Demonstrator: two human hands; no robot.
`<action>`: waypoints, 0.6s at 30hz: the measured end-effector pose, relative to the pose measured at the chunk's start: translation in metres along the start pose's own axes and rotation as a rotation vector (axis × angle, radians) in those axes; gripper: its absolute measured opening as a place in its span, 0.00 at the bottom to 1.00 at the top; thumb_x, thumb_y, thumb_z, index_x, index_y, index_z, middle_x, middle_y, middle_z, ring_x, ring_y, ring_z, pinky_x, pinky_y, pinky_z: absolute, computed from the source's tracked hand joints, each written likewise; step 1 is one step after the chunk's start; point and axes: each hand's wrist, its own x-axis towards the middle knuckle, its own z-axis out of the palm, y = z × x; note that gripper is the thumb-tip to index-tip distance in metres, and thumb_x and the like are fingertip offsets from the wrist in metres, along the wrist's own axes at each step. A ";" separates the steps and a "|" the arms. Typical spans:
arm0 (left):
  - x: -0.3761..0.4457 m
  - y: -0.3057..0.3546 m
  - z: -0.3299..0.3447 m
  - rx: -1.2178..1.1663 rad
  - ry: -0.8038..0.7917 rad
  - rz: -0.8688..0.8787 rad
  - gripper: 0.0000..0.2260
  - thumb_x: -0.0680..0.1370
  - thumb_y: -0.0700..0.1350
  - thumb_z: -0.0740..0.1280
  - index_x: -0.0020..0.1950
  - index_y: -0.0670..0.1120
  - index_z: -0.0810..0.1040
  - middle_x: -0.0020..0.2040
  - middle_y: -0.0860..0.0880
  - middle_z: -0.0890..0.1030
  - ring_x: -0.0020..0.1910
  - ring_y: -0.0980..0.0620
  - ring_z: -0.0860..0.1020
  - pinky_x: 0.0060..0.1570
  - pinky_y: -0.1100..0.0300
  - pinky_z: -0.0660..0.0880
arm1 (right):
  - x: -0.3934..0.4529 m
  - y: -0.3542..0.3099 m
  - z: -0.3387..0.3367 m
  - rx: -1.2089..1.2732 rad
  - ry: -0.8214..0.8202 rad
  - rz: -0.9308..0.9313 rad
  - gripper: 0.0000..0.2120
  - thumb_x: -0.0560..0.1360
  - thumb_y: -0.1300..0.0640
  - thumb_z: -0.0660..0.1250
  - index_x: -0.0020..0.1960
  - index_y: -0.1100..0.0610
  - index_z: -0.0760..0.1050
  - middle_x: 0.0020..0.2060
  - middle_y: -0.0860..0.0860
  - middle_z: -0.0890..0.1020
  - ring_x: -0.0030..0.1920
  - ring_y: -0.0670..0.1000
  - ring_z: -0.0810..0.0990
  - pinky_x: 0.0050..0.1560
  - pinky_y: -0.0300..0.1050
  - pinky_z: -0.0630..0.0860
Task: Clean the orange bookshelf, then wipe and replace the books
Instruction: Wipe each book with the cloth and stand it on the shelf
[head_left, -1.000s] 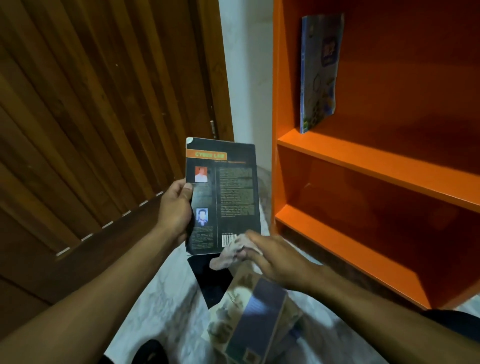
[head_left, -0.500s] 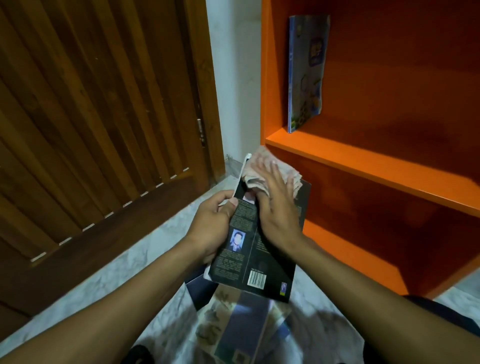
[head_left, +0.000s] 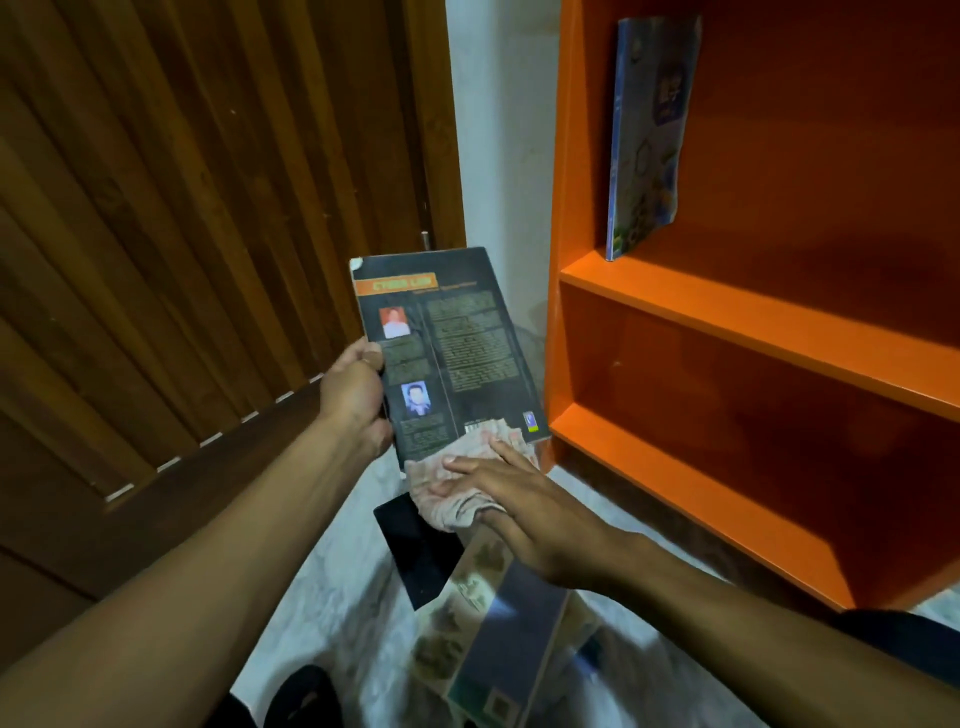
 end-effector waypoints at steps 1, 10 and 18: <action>0.003 0.003 -0.003 -0.011 0.006 0.008 0.13 0.84 0.39 0.55 0.56 0.45 0.79 0.56 0.37 0.82 0.52 0.35 0.82 0.49 0.35 0.79 | -0.002 0.005 0.000 -0.058 -0.014 -0.042 0.17 0.80 0.58 0.57 0.65 0.59 0.75 0.69 0.55 0.76 0.74 0.43 0.65 0.78 0.39 0.44; 0.006 0.007 -0.017 0.047 0.021 -0.035 0.12 0.82 0.40 0.57 0.51 0.47 0.81 0.52 0.39 0.85 0.50 0.37 0.84 0.49 0.32 0.79 | 0.004 0.035 -0.010 1.012 0.567 0.962 0.17 0.84 0.47 0.56 0.63 0.57 0.76 0.42 0.55 0.85 0.37 0.55 0.84 0.28 0.44 0.77; -0.010 -0.039 0.000 0.455 -0.073 0.135 0.10 0.84 0.46 0.59 0.59 0.45 0.78 0.54 0.40 0.84 0.52 0.39 0.83 0.56 0.40 0.79 | 0.009 0.012 -0.039 1.370 0.488 0.805 0.11 0.80 0.60 0.65 0.61 0.60 0.77 0.55 0.62 0.84 0.47 0.60 0.85 0.45 0.56 0.83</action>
